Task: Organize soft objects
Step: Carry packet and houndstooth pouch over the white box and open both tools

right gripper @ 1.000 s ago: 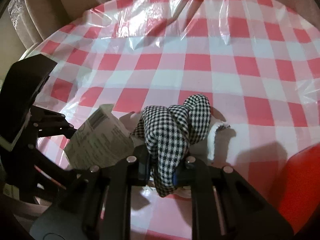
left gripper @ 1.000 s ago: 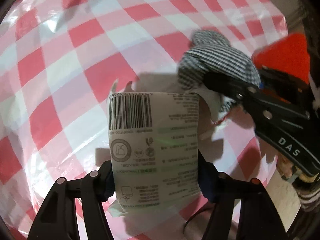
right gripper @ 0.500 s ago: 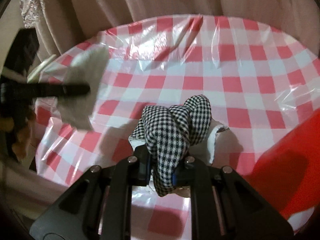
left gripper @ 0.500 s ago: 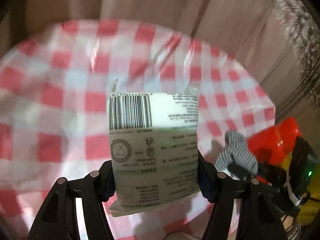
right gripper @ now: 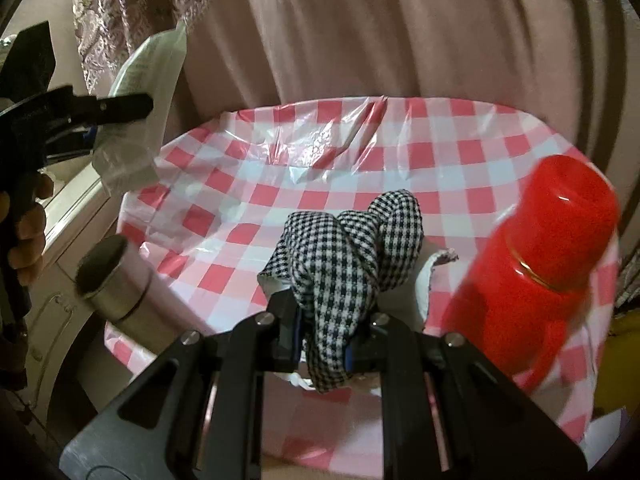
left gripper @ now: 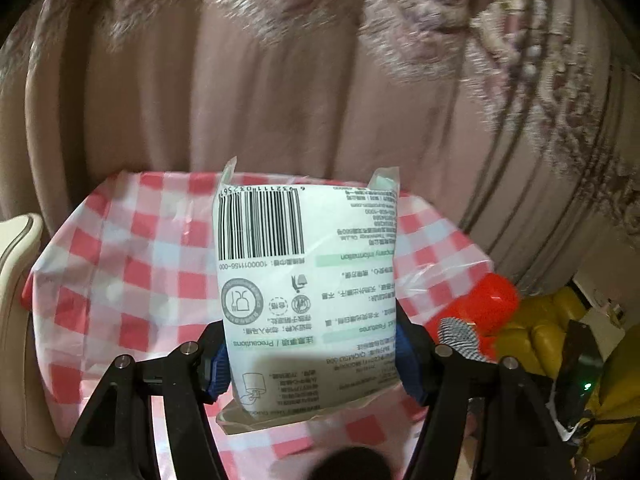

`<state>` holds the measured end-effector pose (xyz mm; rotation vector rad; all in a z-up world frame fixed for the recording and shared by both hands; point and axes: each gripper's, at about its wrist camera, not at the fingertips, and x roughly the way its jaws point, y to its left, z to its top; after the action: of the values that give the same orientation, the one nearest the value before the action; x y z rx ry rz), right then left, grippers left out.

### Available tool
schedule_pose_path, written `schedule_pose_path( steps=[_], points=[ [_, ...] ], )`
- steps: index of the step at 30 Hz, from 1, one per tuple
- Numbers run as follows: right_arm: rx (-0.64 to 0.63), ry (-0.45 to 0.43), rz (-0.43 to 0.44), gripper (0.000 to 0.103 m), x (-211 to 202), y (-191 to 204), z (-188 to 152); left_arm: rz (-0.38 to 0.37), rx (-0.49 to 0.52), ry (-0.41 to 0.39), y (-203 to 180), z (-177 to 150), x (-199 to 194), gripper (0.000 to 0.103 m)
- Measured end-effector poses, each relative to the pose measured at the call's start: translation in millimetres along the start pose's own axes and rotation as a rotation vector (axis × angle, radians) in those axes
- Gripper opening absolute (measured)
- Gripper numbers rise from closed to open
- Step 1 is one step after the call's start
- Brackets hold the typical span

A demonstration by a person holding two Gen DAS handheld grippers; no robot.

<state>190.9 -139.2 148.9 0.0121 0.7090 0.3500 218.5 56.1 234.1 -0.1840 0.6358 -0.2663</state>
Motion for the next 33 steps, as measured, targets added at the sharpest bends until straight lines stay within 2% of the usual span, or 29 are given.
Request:
schedule_pose_path(
  steps=[9,18,33],
  points=[
    [0.005,-0.031,-0.073,0.018,-67,-24,-34,-0.1,0.038,-0.002,-73,-30,-13,0.066],
    [0.048,-0.024,-0.184,0.018,-115,-70,-75,-0.22,0.036,0.062,-132,-71,3,0.066],
    [0.129,0.002,-0.313,0.018,-163,-127,-132,-0.303,0.047,0.184,-205,-135,38,0.067]
  ],
)
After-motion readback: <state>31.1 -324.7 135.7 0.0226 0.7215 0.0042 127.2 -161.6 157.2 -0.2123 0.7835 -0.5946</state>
